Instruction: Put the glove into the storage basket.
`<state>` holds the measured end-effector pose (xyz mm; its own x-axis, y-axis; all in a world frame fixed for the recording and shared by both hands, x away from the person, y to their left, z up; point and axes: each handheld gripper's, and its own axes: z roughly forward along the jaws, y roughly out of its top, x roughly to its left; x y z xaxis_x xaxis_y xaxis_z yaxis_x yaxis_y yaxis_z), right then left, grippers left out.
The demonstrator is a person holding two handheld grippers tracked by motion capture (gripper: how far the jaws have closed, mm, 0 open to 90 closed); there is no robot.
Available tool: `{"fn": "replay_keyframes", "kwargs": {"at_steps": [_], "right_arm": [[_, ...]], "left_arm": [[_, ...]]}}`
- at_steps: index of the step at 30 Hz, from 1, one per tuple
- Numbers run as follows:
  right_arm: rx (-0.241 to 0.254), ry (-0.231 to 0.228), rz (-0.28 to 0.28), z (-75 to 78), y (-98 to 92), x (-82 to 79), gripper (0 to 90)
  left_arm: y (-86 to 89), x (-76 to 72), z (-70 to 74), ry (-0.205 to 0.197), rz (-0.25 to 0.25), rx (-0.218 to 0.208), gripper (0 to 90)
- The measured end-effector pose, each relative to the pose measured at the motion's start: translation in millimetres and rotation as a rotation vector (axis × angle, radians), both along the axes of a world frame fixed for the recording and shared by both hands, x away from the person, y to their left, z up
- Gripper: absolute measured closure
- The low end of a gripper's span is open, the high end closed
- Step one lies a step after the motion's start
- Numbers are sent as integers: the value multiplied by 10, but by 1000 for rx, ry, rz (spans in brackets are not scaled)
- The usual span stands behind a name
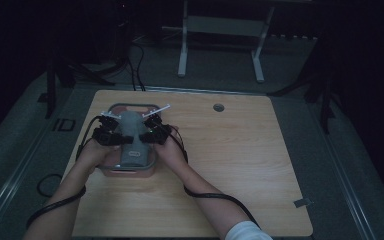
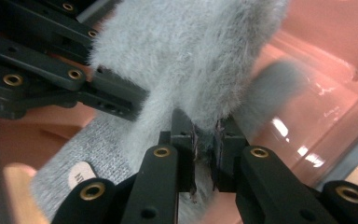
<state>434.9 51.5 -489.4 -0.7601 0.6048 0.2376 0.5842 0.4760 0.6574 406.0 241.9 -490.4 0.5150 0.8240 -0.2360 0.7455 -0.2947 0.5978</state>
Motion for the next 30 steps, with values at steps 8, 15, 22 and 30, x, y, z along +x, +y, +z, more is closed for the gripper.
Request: {"fn": "replay_keyframes", "kwargs": {"at_steps": [8,15,22,30], "right_arm": [[-67,36,-17,-104,24,75,781],[-41,-20,20,3,-2,12,522],[33,-49,18,241,-241,-13,333],[74,-66,46,361,-553,-28,174]], "left_arm": [[-128,143,-89,80,25,68,767],[-201,184,-158,115,24,182,709],[-188,145,-133,57,104,228,406],[-127,11,15,-63,147,191,164]]}}
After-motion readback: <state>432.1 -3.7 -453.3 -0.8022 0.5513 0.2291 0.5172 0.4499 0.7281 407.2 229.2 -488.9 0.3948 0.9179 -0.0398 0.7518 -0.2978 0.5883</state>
